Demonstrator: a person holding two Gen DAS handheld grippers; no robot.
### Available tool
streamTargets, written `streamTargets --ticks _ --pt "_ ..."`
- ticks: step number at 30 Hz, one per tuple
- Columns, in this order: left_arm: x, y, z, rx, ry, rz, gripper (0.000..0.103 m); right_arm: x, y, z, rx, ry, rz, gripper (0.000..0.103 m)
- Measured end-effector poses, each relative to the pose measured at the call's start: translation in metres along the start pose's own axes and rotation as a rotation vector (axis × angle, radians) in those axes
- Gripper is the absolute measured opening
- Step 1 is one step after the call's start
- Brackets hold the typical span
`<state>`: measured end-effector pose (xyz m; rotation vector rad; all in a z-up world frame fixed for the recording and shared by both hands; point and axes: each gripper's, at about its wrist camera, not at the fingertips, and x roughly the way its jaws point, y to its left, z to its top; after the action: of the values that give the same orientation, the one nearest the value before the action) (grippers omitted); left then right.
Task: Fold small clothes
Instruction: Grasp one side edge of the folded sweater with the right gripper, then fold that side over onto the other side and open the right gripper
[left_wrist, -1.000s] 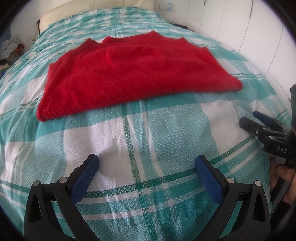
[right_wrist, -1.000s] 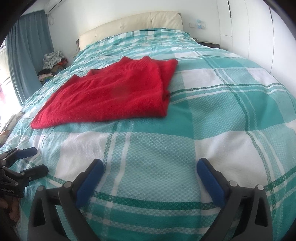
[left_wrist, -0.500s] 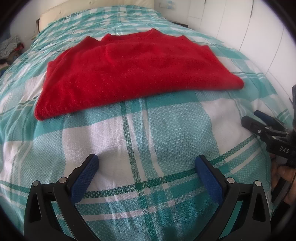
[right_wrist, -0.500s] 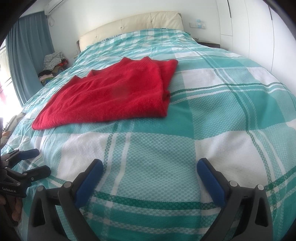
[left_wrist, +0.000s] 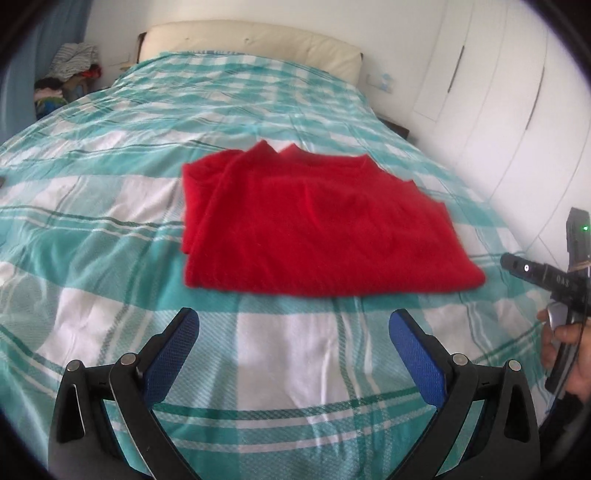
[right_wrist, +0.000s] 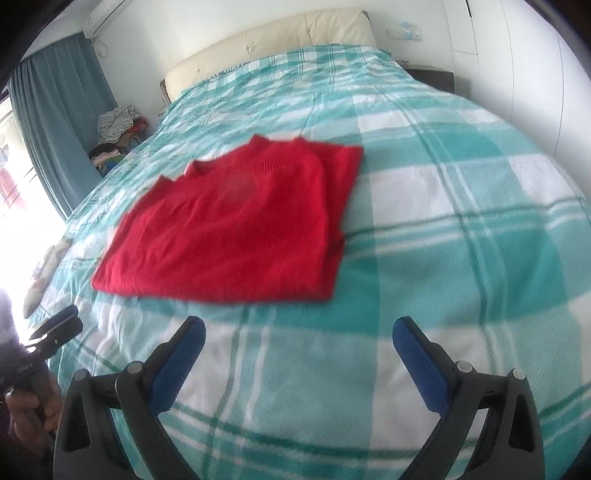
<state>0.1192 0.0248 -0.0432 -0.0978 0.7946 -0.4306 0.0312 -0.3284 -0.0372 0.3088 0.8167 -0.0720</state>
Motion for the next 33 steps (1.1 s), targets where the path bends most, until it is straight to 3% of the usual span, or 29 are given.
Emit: streamTargets --ticks 4,6,8,10,12,13,14,15,17,20,25,29,33 --pt "0.0 0.013 0.007 -0.034 -0.028 0.021 0.103 0.031 -0.018 0.061 0.05 0.015 0.026 0.097" --pt "0.003 0.016 0.008 -0.037 -0.016 0.029 0.103 0.063 -0.025 0.079 0.091 0.097 0.047 0.095" --pt "0.005 0.019 0.009 -0.046 -0.003 0.033 0.103 0.095 -0.034 0.084 0.155 0.174 0.051 0.077" --pt "0.005 0.025 0.01 -0.06 0.003 0.045 0.103 0.118 -0.041 0.081 0.214 0.198 0.075 0.067" --pt "0.004 0.031 0.01 -0.086 0.006 0.043 0.103 0.132 -0.036 0.079 0.2 0.194 0.091 0.066" --pt "0.004 0.035 0.011 -0.101 0.01 0.041 0.103 0.137 -0.033 0.078 0.189 0.198 0.096 0.056" --pt "0.003 0.039 0.012 -0.115 0.013 0.041 0.103 0.142 -0.031 0.077 0.186 0.218 0.106 0.02" --pt "0.003 0.043 0.014 -0.128 0.013 0.045 0.103 0.145 -0.028 0.078 0.191 0.242 0.116 0.009" --pt "-0.001 0.053 0.017 -0.155 0.004 0.068 0.103 0.137 -0.014 0.087 0.154 0.229 0.078 0.009" --pt "-0.01 0.067 0.024 -0.168 -0.009 0.132 0.103 0.108 0.026 0.117 0.097 0.189 0.093 0.009" --pt "-0.028 0.09 0.033 -0.159 -0.086 0.23 0.103 0.083 0.145 0.165 -0.094 0.196 0.143 0.009" --pt "-0.03 0.116 0.032 -0.231 -0.081 0.246 0.103 0.114 0.242 0.165 -0.213 0.239 0.175 0.009" --pt "-0.033 0.134 0.03 -0.255 -0.084 0.293 0.103 0.161 0.3 0.138 -0.237 0.285 0.179 0.009"
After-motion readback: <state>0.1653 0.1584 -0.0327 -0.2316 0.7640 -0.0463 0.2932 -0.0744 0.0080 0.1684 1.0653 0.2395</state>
